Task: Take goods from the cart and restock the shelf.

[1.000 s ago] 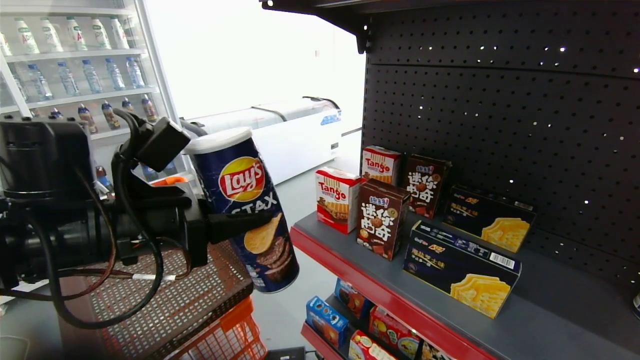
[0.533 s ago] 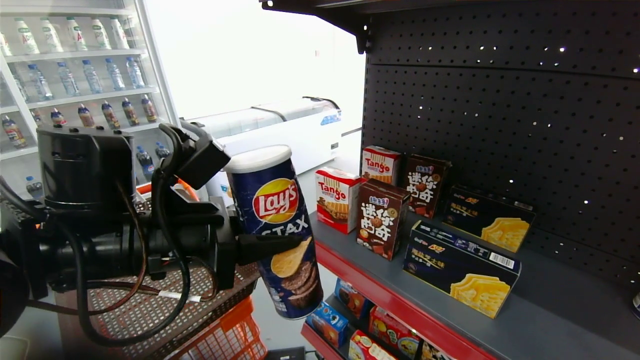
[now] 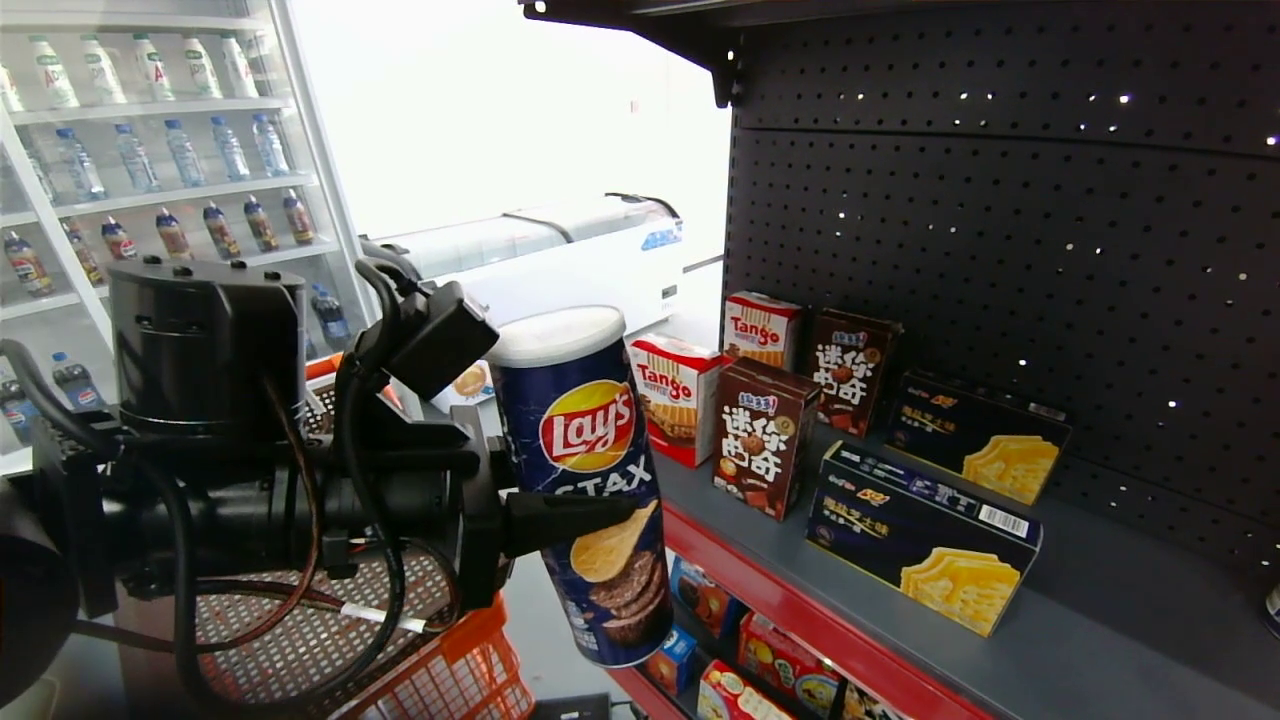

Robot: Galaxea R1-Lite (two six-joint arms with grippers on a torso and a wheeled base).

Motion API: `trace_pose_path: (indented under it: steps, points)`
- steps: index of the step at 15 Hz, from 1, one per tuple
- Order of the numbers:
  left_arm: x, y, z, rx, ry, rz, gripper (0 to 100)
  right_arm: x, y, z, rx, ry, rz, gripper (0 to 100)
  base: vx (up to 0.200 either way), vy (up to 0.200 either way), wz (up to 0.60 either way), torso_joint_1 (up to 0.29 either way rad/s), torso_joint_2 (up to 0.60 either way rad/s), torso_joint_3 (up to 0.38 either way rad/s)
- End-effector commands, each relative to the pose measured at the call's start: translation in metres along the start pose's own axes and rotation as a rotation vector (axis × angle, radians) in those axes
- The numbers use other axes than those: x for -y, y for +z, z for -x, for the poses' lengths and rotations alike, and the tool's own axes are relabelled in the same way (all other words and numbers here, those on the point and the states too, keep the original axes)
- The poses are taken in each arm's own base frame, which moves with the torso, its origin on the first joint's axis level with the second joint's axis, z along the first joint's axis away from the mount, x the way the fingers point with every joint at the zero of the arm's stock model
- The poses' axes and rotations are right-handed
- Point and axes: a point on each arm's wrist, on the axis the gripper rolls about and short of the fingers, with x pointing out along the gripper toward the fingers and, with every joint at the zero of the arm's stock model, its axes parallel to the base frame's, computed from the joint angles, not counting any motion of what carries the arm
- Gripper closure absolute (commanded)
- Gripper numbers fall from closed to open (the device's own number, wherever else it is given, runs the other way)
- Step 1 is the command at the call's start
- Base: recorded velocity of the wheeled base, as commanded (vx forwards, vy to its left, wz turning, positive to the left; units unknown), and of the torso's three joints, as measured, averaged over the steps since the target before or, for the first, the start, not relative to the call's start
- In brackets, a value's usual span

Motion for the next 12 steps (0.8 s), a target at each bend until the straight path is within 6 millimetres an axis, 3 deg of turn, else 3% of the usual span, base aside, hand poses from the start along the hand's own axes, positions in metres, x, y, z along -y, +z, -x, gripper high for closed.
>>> trace_pose_path:
  steps: [1,4,12]
  points:
    - [0.0011,0.0014,0.0005,0.005,-0.003,-0.006,100,0.0000,0.0001,0.0000,0.001,0.001,0.000,0,0.000,0.000,0.00,0.000,0.00,0.000]
    - [0.0036,0.0040,0.0035,0.016,-0.005,-0.014,100,0.0000,0.0001,0.0000,0.001,0.002,0.000,0,0.000,0.000,0.00,0.000,0.00,0.000]
    - [0.0055,0.0078,0.0033,0.028,-0.012,-0.027,100,0.0000,0.0001,0.0000,0.001,0.002,0.000,0,0.000,0.000,-0.60,0.004,0.01,0.004]
